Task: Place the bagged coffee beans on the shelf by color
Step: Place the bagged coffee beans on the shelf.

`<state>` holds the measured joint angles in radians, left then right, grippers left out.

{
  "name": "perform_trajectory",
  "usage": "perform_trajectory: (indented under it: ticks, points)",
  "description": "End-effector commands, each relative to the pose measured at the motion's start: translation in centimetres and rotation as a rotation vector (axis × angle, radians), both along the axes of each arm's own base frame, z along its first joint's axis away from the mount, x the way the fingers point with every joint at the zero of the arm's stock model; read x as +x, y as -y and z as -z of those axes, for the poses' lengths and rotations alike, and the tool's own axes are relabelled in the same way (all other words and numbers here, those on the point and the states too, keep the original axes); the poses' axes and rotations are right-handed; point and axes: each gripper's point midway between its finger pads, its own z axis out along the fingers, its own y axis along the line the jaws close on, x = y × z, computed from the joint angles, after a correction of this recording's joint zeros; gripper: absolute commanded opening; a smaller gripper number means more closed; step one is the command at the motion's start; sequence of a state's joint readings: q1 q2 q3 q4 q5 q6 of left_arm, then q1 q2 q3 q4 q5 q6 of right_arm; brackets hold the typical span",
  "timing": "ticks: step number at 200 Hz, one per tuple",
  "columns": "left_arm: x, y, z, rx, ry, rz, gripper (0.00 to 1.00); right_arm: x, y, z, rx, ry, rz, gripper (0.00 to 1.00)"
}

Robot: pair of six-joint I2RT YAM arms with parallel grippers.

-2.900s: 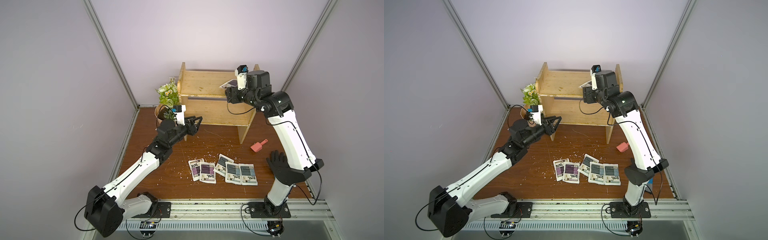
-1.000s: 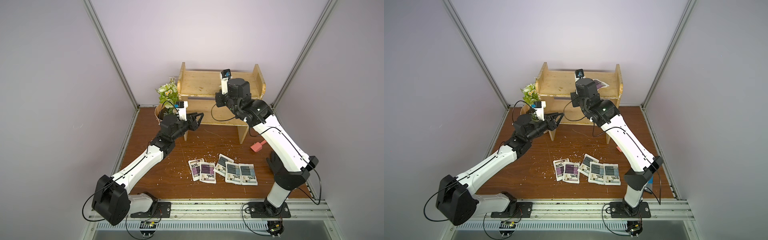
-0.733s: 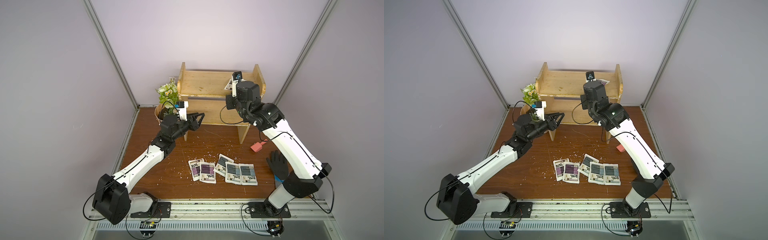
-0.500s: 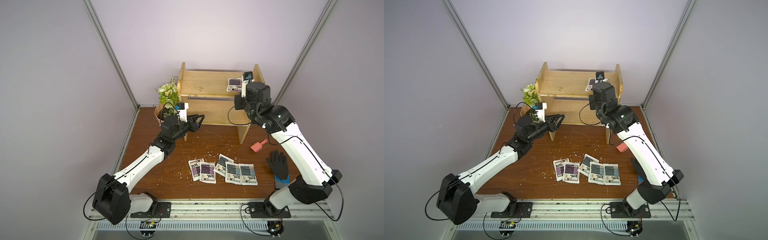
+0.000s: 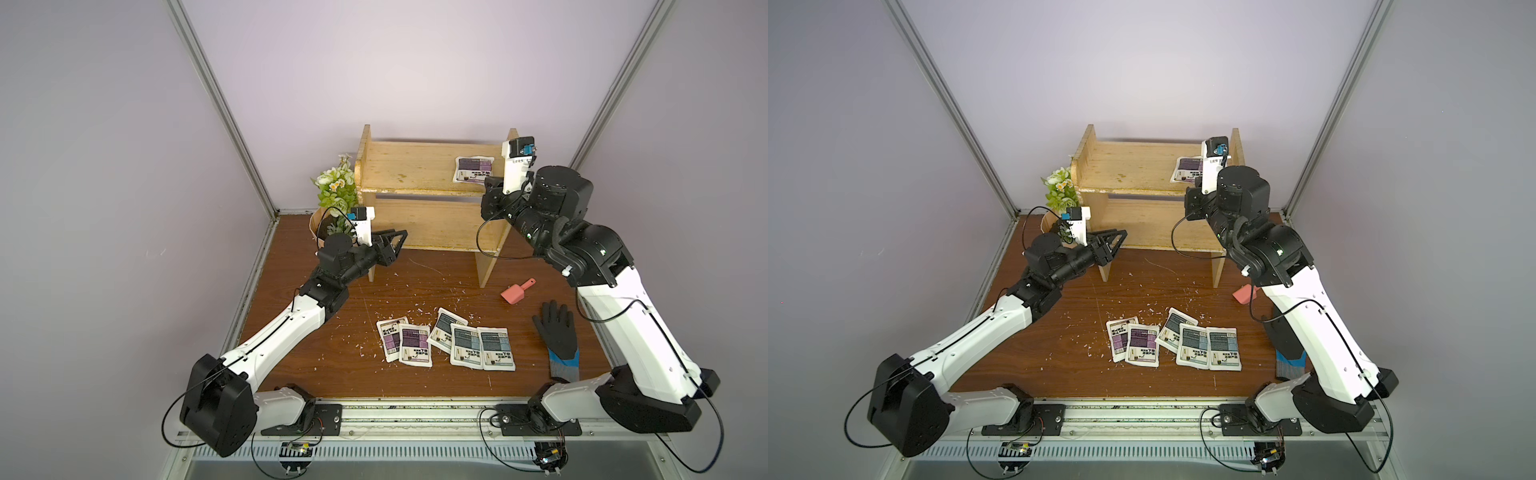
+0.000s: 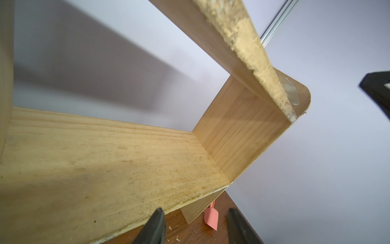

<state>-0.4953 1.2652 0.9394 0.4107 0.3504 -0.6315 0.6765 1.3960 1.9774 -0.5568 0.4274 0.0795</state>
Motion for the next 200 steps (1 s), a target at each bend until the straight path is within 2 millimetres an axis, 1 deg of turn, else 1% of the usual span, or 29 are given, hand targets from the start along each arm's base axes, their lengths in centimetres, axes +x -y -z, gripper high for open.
perform_trajectory:
  ticks: [1, 24, 25, 27, 34, 70, 96, 118, 142, 165, 200]
  points:
    - [-0.4, -0.4, -0.7, 0.003, 0.036, -0.010, 0.50, -0.4, -3.1, -2.2, 0.085, 0.068, -0.135, 0.10]
    - [-0.4, -0.6, -0.9, 0.008, 0.045, -0.020, 0.50, 1.4, -5.9, -1.6, 0.066, 0.050, -0.190, 0.10]
    - [-0.4, -0.6, -0.9, 0.008, 0.044, -0.019, 0.50, 1.4, -5.9, -1.8, 0.069, 0.054, -0.193, 0.10]
    - [-0.4, -0.6, -1.0, 0.007, 0.046, -0.021, 0.50, 1.7, -6.2, -1.5, 0.064, 0.048, -0.195, 0.10]
    - [-0.4, -0.6, -1.0, 0.010, 0.048, -0.022, 0.50, 2.4, -6.9, -1.4, 0.059, 0.045, -0.199, 0.10]
    - [-0.4, -1.1, -1.3, 0.018, 0.056, -0.042, 0.51, 5.0, -8.7, -1.2, 0.011, 0.051, -0.181, 0.10]
    - [-0.4, -1.4, -1.4, 0.024, 0.059, -0.052, 0.50, 6.9, -9.6, 0.6, -0.045, 0.011, -0.151, 0.10]
    - [-0.4, -1.7, -1.3, 0.023, 0.060, -0.060, 0.51, 7.8, -9.1, 2.0, -0.085, -0.028, -0.093, 0.10]
    - [-0.4, -1.6, -1.2, 0.023, 0.058, -0.055, 0.51, 8.4, -7.2, 3.2, -0.136, -0.050, 0.018, 0.10]
    - [-0.4, -1.6, -1.2, 0.011, 0.057, -0.055, 0.51, 8.6, -5.4, 3.5, -0.184, -0.052, 0.111, 0.09]
    - [-0.4, -1.3, -1.0, -0.007, 0.047, -0.038, 0.51, 8.3, -3.6, 2.8, -0.179, -0.032, 0.161, 0.09]
